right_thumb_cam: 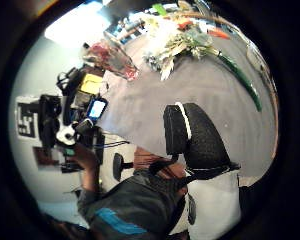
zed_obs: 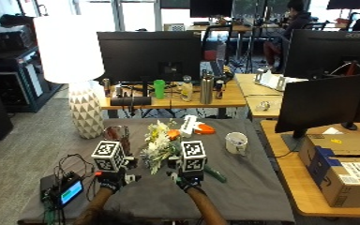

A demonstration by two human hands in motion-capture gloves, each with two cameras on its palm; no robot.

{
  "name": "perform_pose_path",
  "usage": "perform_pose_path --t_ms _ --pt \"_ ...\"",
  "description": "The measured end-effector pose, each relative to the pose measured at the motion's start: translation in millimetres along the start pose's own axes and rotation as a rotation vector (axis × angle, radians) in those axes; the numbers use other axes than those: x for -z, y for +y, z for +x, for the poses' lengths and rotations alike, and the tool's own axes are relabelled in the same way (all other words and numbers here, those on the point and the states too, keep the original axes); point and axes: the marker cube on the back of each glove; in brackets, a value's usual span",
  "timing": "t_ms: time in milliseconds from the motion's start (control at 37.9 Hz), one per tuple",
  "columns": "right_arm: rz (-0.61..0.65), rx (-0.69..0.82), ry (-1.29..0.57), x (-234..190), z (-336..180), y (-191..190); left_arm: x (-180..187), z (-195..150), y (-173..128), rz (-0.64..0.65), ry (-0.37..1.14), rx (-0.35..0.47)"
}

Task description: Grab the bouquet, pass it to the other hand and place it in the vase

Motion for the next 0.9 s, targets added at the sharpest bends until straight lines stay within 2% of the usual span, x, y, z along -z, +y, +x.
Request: perform_pose_path --t_ms 290,581,713,897 --pt "-0.013 -0.038 -0.007 8.6 20.6 3.0 6.0 -4.8 0.7 0.030 0.006 0.009" --pt "0.036 -0.143 -0.040 -6.0 102.1 -16.1 3.4 -3.0 -1.3 0.061 0.015 0.002" --pt "0.042 -0.169 -0.077 -33.8 138.6 -40.4 3.9 -2.4 -3.4 0.069 0.020 0.006" --pt "-0.017 -0.227 -0.113 -81.2 177.7 -74.4 1.2 -0.4 -4.9 0.052 0.023 0.015"
